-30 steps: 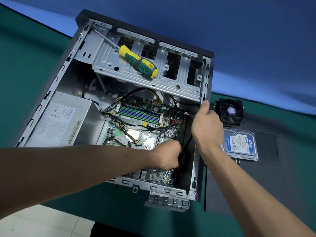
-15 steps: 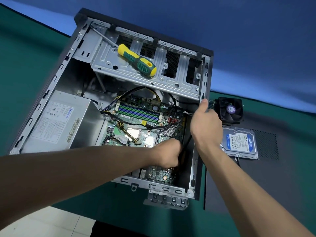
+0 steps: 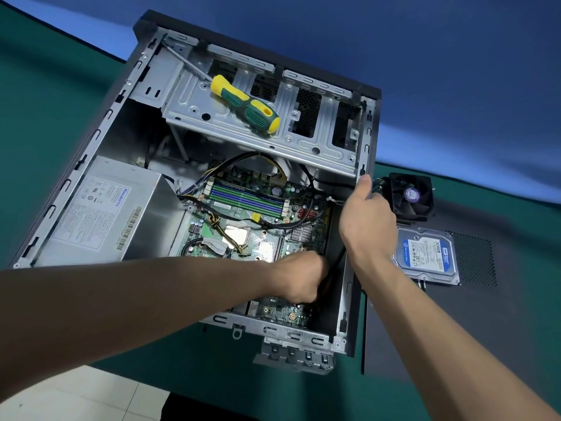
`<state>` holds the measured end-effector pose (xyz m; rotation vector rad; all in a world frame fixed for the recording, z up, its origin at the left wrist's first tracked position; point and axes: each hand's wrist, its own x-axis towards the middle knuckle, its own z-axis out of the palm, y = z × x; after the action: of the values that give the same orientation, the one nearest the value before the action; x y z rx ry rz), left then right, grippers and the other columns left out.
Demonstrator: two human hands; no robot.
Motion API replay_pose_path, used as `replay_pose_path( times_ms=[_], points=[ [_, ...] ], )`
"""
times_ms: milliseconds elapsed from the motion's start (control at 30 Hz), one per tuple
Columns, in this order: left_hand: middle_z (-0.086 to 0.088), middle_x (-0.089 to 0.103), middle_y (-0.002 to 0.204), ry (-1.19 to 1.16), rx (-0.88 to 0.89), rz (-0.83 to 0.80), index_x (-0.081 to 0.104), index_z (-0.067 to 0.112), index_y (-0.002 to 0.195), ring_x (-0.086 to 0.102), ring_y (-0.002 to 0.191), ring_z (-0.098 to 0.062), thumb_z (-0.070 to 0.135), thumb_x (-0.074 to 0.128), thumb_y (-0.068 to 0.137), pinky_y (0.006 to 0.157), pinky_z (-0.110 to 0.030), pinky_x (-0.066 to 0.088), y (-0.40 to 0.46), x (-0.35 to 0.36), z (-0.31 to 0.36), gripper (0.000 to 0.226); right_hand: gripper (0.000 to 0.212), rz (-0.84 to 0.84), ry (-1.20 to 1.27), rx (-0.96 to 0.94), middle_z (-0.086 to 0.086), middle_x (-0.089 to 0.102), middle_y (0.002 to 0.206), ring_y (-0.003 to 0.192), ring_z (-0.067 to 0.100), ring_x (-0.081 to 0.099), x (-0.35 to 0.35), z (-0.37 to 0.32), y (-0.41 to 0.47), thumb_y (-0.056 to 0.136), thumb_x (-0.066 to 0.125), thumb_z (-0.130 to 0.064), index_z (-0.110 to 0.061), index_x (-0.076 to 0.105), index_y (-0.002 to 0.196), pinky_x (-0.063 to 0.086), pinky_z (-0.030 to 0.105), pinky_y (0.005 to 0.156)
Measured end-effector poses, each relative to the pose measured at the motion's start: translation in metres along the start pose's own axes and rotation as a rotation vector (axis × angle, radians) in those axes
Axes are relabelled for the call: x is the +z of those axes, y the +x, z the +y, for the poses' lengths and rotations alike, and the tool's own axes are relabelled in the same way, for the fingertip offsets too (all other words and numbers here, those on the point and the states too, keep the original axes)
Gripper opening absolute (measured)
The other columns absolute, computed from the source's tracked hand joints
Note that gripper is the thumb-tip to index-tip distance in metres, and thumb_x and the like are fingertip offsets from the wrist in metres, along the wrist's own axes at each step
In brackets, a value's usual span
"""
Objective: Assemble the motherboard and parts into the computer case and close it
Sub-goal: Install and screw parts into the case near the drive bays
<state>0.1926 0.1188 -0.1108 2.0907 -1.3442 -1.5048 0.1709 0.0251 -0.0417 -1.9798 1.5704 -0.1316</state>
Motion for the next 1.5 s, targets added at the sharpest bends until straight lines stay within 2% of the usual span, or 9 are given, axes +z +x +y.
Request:
replay_pose_path(
  times_ms=[100, 200, 267, 367, 500, 667, 800, 1000, 1500],
  points=[
    [-0.007, 0.047, 0.054, -0.019, -0.02, 0.003, 0.061, -0.011, 0.08, 0.047, 0.04, -0.015, -0.012, 0.05, 0.076, 0.028, -0.014, 0.031, -0.001, -0.001, 0.0, 0.012, 0.062, 0.003, 0.0, 0.002, 0.015, 0.063, 0.108, 0.083, 0.025, 0.043, 0.0, 0.0, 0.0, 0.1, 0.018, -0.05, -0.005, 0.059, 0.111, 0.031, 0.034, 0.074],
    [-0.005, 0.046, 0.048, -0.026, -0.027, 0.009, 0.058, -0.007, 0.07, 0.046, 0.038, -0.014, -0.01, 0.053, 0.078, 0.028, -0.015, 0.031, -0.001, -0.003, 0.0, 0.009, 0.062, 0.005, -0.005, 0.001, 0.014, 0.063, 0.107, 0.083, 0.025, 0.043, -0.001, 0.0, 0.0, 0.1, 0.018, -0.05, -0.005, 0.059, 0.11, 0.03, 0.034, 0.073],
    [-0.002, 0.044, 0.044, -0.027, -0.017, 0.01, 0.052, 0.001, 0.062, 0.045, 0.036, -0.012, -0.006, 0.058, 0.08, 0.028, -0.015, 0.031, -0.001, -0.003, -0.001, 0.021, 0.062, 0.006, -0.007, -0.001, 0.014, 0.063, 0.106, 0.082, 0.025, 0.043, 0.0, 0.0, 0.0, 0.1, 0.017, -0.05, -0.005, 0.059, 0.111, 0.03, 0.033, 0.073],
    [-0.001, 0.046, 0.046, 0.006, -0.012, -0.005, 0.055, 0.002, 0.064, 0.047, 0.039, -0.011, 0.006, 0.065, 0.085, 0.032, -0.018, 0.036, 0.0, -0.002, -0.002, 0.024, 0.062, 0.003, -0.006, 0.001, 0.011, 0.06, 0.1, 0.082, 0.025, 0.043, 0.0, 0.0, 0.0, 0.1, 0.017, -0.05, -0.005, 0.059, 0.111, 0.03, 0.033, 0.072],
    [-0.001, 0.046, 0.047, 0.017, 0.006, 0.0, 0.055, 0.0, 0.06, 0.045, 0.04, -0.008, 0.01, 0.066, 0.086, 0.031, -0.011, 0.033, 0.001, -0.005, -0.003, 0.029, 0.062, 0.001, -0.013, 0.001, 0.009, 0.057, 0.096, 0.082, 0.025, 0.043, -0.001, 0.0, 0.0, 0.1, 0.017, -0.051, -0.005, 0.058, 0.112, 0.03, 0.034, 0.072],
    [-0.004, 0.049, 0.051, -0.06, 0.018, 0.014, 0.064, -0.014, 0.081, 0.044, 0.041, -0.006, 0.009, 0.068, 0.086, 0.03, -0.009, 0.03, 0.0, -0.01, -0.006, 0.024, 0.062, -0.003, -0.011, 0.003, 0.012, 0.062, 0.106, 0.082, 0.025, 0.043, -0.001, -0.001, -0.001, 0.1, 0.017, -0.051, -0.006, 0.059, 0.112, 0.029, 0.033, 0.073],
    [-0.004, 0.051, 0.054, -0.073, 0.011, 0.049, 0.064, -0.009, 0.076, 0.046, 0.044, -0.01, 0.013, 0.072, 0.083, 0.038, -0.016, 0.037, 0.001, -0.011, -0.008, 0.024, 0.062, -0.006, -0.015, -0.003, 0.015, 0.062, 0.111, 0.083, 0.024, 0.041, -0.002, -0.002, -0.001, 0.1, 0.018, -0.05, -0.005, 0.058, 0.114, 0.029, 0.033, 0.073],
    [-0.003, 0.046, 0.047, 0.025, 0.041, 0.03, 0.052, 0.0, 0.056, 0.042, 0.037, -0.004, 0.011, 0.07, 0.084, 0.03, -0.008, 0.027, 0.001, -0.01, -0.005, 0.035, 0.062, -0.014, -0.014, 0.006, 0.014, 0.062, 0.113, 0.085, 0.024, 0.043, -0.003, -0.003, -0.002, 0.1, 0.017, -0.05, -0.005, 0.057, 0.116, 0.03, 0.034, 0.075],
    [-0.001, 0.044, 0.042, 0.123, 0.072, 0.035, 0.047, 0.006, 0.049, 0.045, 0.037, -0.006, 0.014, 0.068, 0.086, 0.033, -0.01, 0.036, 0.0, -0.011, -0.004, 0.043, 0.062, -0.013, -0.02, 0.015, 0.015, 0.061, 0.116, 0.087, 0.024, 0.043, -0.003, -0.003, -0.001, 0.1, 0.017, -0.05, -0.006, 0.058, 0.117, 0.03, 0.036, 0.076]
  ],
)
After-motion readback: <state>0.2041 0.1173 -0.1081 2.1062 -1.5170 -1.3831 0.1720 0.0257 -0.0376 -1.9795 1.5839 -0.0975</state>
